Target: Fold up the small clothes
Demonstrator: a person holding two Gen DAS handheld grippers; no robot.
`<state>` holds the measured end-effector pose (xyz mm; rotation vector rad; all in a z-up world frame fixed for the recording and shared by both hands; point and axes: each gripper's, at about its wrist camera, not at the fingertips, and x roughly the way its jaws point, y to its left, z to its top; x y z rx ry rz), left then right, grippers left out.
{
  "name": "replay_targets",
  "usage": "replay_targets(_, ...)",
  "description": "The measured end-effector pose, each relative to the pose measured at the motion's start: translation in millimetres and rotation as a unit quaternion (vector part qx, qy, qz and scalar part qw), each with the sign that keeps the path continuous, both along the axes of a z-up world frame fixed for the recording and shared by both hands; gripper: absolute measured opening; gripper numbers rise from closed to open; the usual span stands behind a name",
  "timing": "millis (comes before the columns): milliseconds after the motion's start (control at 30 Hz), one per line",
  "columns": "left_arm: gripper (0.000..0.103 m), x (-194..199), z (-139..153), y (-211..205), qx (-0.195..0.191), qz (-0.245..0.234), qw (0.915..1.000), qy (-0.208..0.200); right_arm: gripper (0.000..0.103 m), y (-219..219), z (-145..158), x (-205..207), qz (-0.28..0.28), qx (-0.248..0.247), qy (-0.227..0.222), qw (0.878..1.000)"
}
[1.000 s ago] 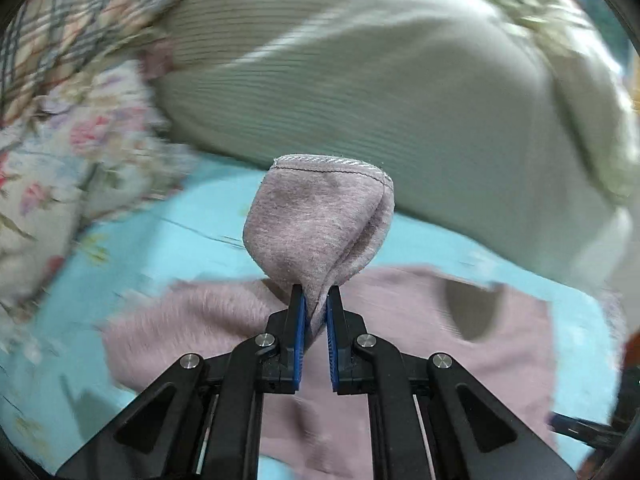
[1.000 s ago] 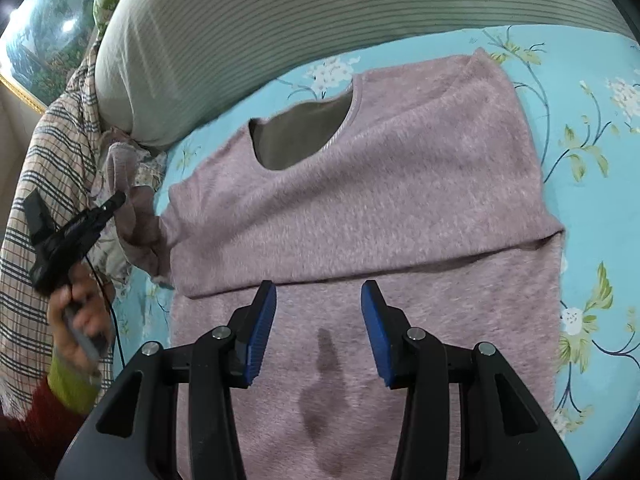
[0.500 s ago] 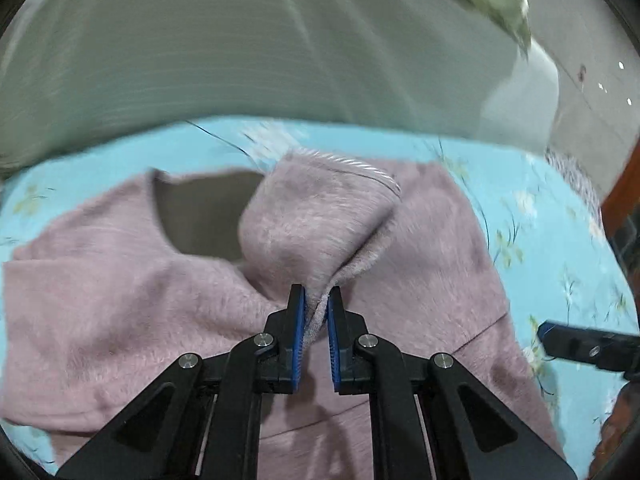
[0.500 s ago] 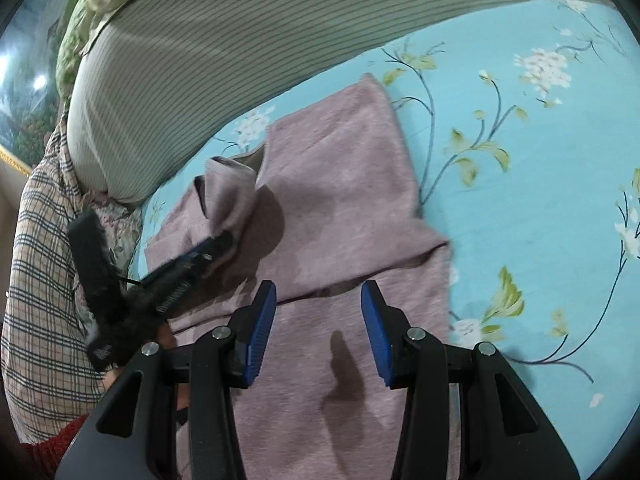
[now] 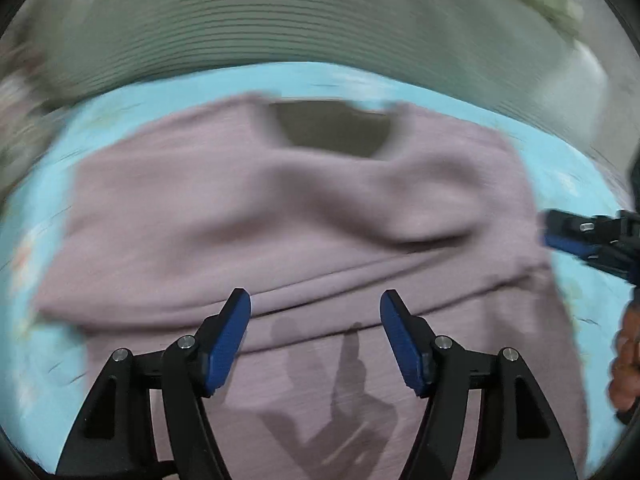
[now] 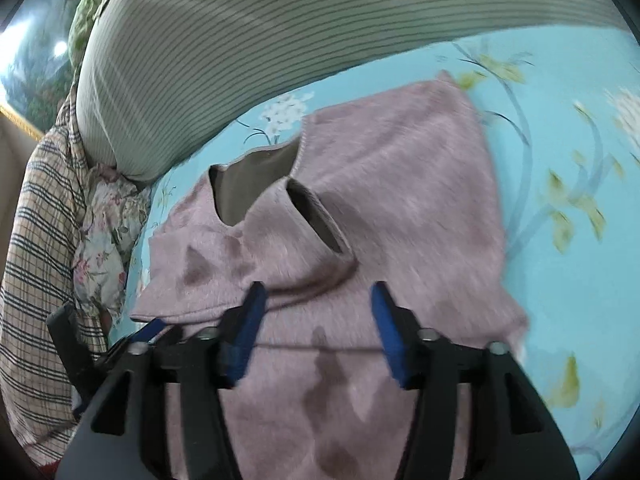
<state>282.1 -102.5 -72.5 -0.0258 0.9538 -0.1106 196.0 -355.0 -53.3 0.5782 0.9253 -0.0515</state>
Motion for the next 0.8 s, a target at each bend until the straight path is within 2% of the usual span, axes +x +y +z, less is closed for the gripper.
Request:
replay_targets(33, 0.068, -5.3, -1.0, 31.3, 0.005, 0.048, 0.9988, 0.001, 0.062, 1.1, -1.0, 6.7, 0.004, -0.003, 0.0, 1.0)
replay_targets(100, 0.067, -11.0, -4.6, 73.5, 0.004, 0.111, 0.9937, 0.007, 0.062, 4.4, -6.1, 26.4, 0.015, -0.01, 0.004, 1.0)
replay_targets(133, 0.066, -13.5, -8.4, 99.7, 0.0, 0.148, 0.9889, 0.015, 0.062, 4.8, -8.7, 31.7, 0.018, -0.012, 0.007, 1.0)
replay_targets(233, 0.063, -13.7, -19.5, 151.6, -0.02, 0.209, 0.9772, 0.032, 0.062, 9.9, -20.6, 55.1, 0.025, -0.025, 0.023, 0.999)
replay_targets(267, 0.063, -11.9, -20.6, 159.9, -0.023, 0.216, 0.9756, 0.031, 0.06, 12.4, -23.7, 61.1, 0.028, -0.03, 0.029, 0.999)
replay_targets(333, 0.063, -5.1, -20.9, 170.1, -0.022, 0.215, 0.9759, 0.029, 0.028, 17.0, -22.6, 67.8, 0.035, -0.026, 0.027, 0.999)
replay_targets(367, 0.063, -1.8, -21.6, 171.9, -0.02, 0.213, 0.9764, 0.031, 0.005, 19.7, -18.4, 69.5, 0.042, -0.019, 0.026, 0.999)
replay_targets(433, 0.063, 6.2, -25.4, 170.6, -0.018, 0.206, 0.9778, 0.034, 0.005, 24.9, 1.3, 64.9, 0.046, -0.032, 0.004, 0.998)
replay_targets(500, 0.062, 13.3, -28.5, 167.4, -0.017, 0.195, 0.9799, 0.038, 0.005, 23.3, 32.7, 49.3, 0.042, -0.037, -0.043, 0.997)
replay_targets(600, 0.056, 21.3, -35.3, 159.6, -0.003, 0.184, 0.9816, 0.049, 0.005, 2.6, 63.1, 20.8, 0.005, -0.036, -0.088, 0.995)
replay_targets(667, 0.056, 22.6, -37.6, 158.8, 0.001, 0.185, 0.9814, 0.051, 0.005, -20.3, 57.8, 8.9, -0.029, -0.044, -0.073, 0.996)
replay_targets(800, 0.056, 19.4, -39.0, 160.8, 0.002, 0.183, 0.9819, 0.049, 0.005, -55.1, 20.2, -0.5, -0.075, -0.032, -0.014, 0.997)
